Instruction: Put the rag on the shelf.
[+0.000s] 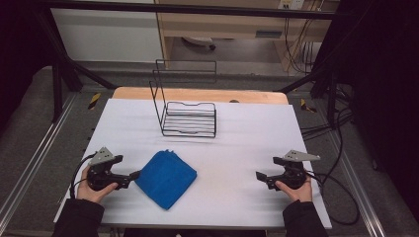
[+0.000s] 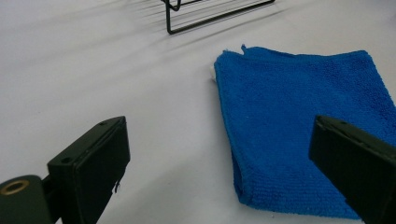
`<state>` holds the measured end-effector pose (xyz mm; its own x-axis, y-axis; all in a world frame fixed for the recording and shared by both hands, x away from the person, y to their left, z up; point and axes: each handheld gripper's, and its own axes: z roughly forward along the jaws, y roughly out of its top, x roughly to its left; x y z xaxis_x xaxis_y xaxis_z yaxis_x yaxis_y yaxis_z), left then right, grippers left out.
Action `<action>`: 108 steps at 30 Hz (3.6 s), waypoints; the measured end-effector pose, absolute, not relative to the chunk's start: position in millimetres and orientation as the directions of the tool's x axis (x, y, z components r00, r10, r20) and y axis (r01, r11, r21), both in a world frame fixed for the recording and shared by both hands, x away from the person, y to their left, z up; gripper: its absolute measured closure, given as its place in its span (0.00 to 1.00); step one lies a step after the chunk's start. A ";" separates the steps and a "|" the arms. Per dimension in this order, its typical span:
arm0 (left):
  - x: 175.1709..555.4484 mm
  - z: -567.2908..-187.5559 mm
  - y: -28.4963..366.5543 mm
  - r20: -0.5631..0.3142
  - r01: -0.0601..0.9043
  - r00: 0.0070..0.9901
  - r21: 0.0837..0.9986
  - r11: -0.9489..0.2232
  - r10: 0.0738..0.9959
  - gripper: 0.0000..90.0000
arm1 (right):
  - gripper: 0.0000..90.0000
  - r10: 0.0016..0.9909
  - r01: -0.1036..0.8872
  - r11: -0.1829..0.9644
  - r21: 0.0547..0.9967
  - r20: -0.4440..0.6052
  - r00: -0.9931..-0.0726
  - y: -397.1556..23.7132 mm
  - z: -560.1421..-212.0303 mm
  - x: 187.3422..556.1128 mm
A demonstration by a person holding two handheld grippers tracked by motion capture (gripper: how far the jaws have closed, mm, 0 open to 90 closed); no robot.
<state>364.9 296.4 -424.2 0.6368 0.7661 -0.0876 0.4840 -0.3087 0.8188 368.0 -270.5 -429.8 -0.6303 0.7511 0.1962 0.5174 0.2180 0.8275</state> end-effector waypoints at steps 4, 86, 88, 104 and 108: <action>365.0 -423.7 293.5 -0.084 0.483 0.641 0.817 -0.316 0.763 0.06 | 0.01 0.751 0.518 0.222 0.826 0.195 -0.631 -270.4 -429.8 368.4; 382.6 -421.8 110.6 -0.110 0.543 0.702 0.722 -0.428 0.704 0.97 | 0.02 0.752 0.533 0.259 0.806 0.179 -0.635 -263.4 -433.2 370.7; 387.0 -417.1 108.3 -0.126 0.546 0.688 0.738 -0.395 0.715 0.97 | 0.02 0.752 0.533 0.259 0.805 0.179 -0.635 -263.3 -433.2 370.8; 406.8 -423.0 92.4 -0.160 0.562 0.695 0.730 -0.390 0.701 0.64 | 0.04 0.751 0.523 0.257 0.813 0.173 -0.637 -257.8 -431.4 370.0; 400.4 -402.1 120.4 -0.124 0.536 0.708 0.735 -0.416 0.695 0.50 | 0.05 0.754 0.525 0.262 0.810 0.168 -0.635 -250.2 -429.2 368.2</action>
<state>400.4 120.4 -402.1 0.7083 0.6950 -0.1237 0.5362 -0.4156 0.7347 368.2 -250.2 -429.2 -0.6353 0.7537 0.1679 0.5248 0.2619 0.8099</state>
